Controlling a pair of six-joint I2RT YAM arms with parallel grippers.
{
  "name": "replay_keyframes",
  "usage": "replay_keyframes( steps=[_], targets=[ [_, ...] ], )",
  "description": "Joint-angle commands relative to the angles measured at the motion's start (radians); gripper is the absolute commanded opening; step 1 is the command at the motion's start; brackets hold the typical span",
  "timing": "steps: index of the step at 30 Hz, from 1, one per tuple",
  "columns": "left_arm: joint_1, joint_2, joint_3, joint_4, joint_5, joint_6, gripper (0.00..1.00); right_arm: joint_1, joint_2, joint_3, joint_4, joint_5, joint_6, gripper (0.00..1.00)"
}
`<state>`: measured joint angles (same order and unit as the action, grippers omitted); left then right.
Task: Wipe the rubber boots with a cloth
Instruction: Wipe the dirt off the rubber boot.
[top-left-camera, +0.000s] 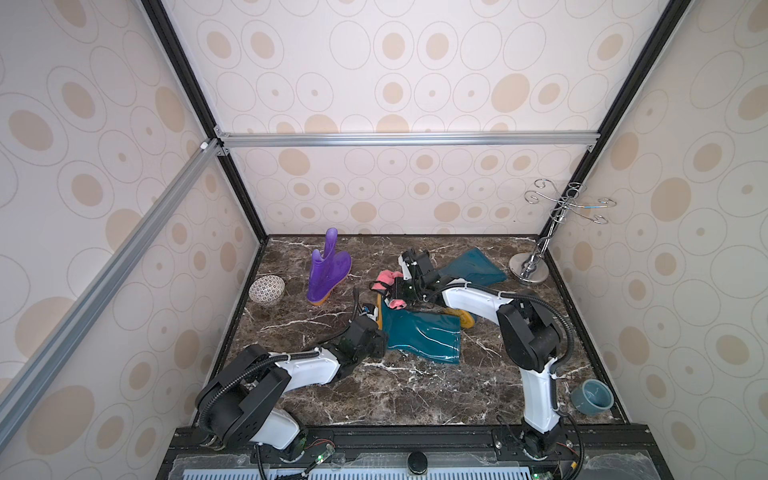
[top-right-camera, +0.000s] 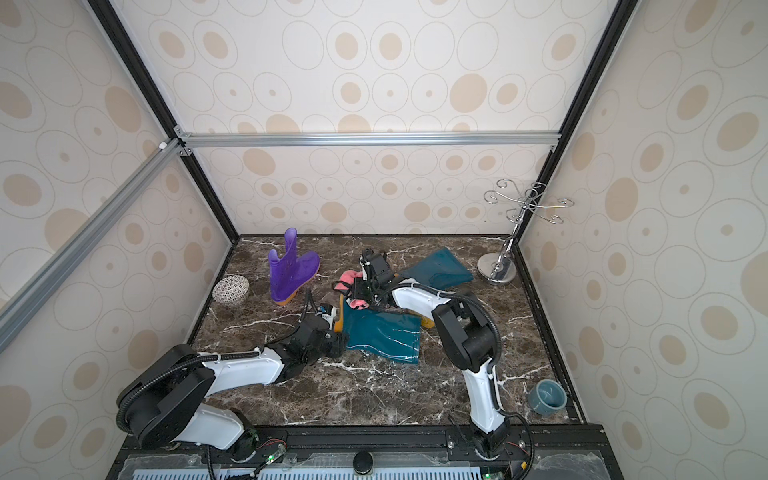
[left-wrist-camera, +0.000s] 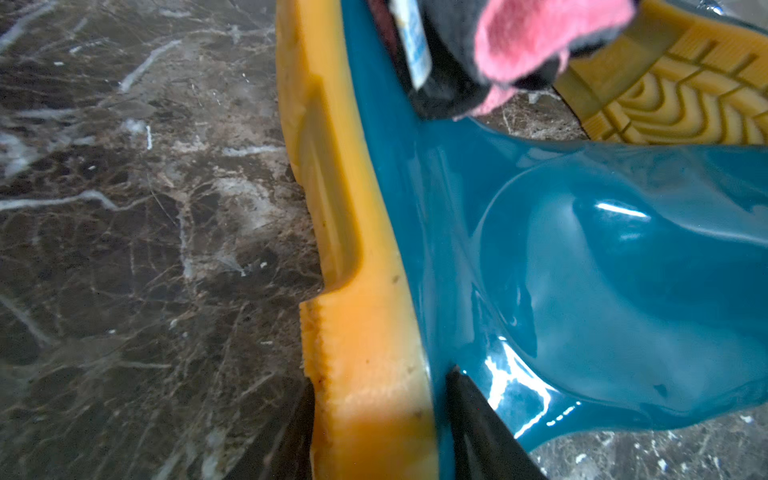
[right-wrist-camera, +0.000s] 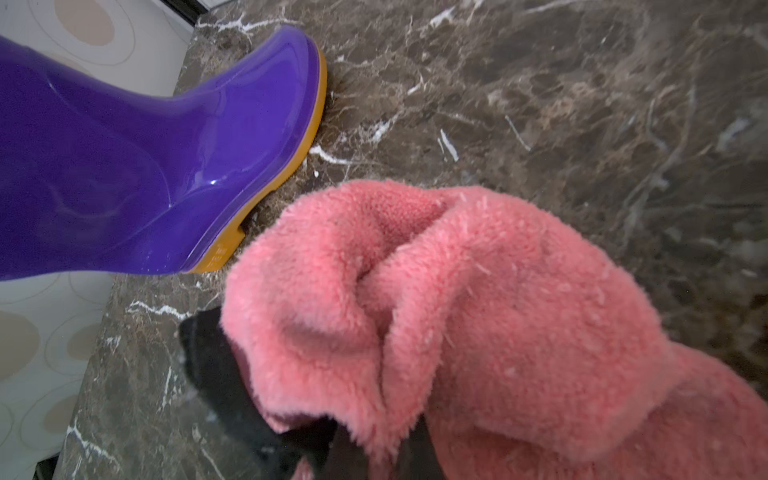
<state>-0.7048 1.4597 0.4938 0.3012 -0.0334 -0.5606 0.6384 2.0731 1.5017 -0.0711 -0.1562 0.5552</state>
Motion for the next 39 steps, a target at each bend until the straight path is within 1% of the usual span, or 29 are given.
replay_keyframes(
  steps=[1,3,4,7,10,13,15,17,21,24,27,29,31,33,36,39],
  targets=[
    [-0.013,0.037,-0.025,-0.153,0.038,0.016,0.52,0.000,0.057,0.037,0.042,0.036,-0.036,0.00],
    [-0.012,0.035,-0.020,-0.161,0.034,0.018,0.53,0.006,0.086,0.084,-0.054,-0.016,-0.057,0.00],
    [-0.013,0.029,-0.018,-0.169,0.033,0.019,0.53,0.015,0.075,0.061,-0.057,-0.021,-0.060,0.00],
    [-0.013,0.011,-0.020,-0.178,0.019,0.022,0.53,0.062,-0.020,-0.089,0.052,-0.029,-0.056,0.00],
    [-0.012,0.011,-0.015,-0.189,0.009,0.024,0.53,0.109,-0.125,-0.199,0.070,-0.025,-0.042,0.00],
    [-0.013,0.012,-0.026,-0.180,0.017,0.014,0.54,0.124,-0.244,-0.355,0.143,-0.022,0.026,0.00],
    [-0.013,0.007,-0.038,-0.171,0.013,0.011,0.53,0.127,-0.296,-0.432,0.183,-0.028,0.061,0.00],
    [-0.013,0.008,-0.036,-0.175,0.008,0.015,0.54,0.129,-0.319,-0.450,0.142,-0.074,0.060,0.00],
    [-0.012,0.011,-0.028,-0.185,0.003,0.022,0.54,0.135,-0.409,-0.507,0.098,-0.088,0.064,0.00],
    [-0.012,0.003,-0.026,-0.190,-0.001,0.022,0.54,0.140,-0.478,-0.510,0.060,-0.080,0.059,0.00],
    [-0.013,0.004,-0.026,-0.184,-0.003,0.022,0.54,0.139,-0.443,-0.492,0.093,-0.081,0.048,0.00],
    [-0.012,0.016,-0.020,-0.184,0.002,0.025,0.54,0.138,-0.384,-0.429,0.036,-0.108,0.018,0.00],
    [-0.012,0.025,-0.015,-0.191,0.003,0.024,0.54,0.136,-0.339,-0.414,0.008,-0.085,0.026,0.00],
    [-0.012,0.018,-0.017,-0.191,0.000,0.025,0.54,0.133,-0.357,-0.476,0.030,-0.037,0.054,0.00],
    [-0.012,-0.004,-0.030,-0.190,-0.009,0.023,0.54,0.130,-0.447,-0.613,0.050,0.083,0.103,0.00],
    [-0.013,-0.012,-0.031,-0.194,-0.013,0.025,0.55,0.124,-0.547,-0.709,-0.012,0.179,0.121,0.00]
  ],
)
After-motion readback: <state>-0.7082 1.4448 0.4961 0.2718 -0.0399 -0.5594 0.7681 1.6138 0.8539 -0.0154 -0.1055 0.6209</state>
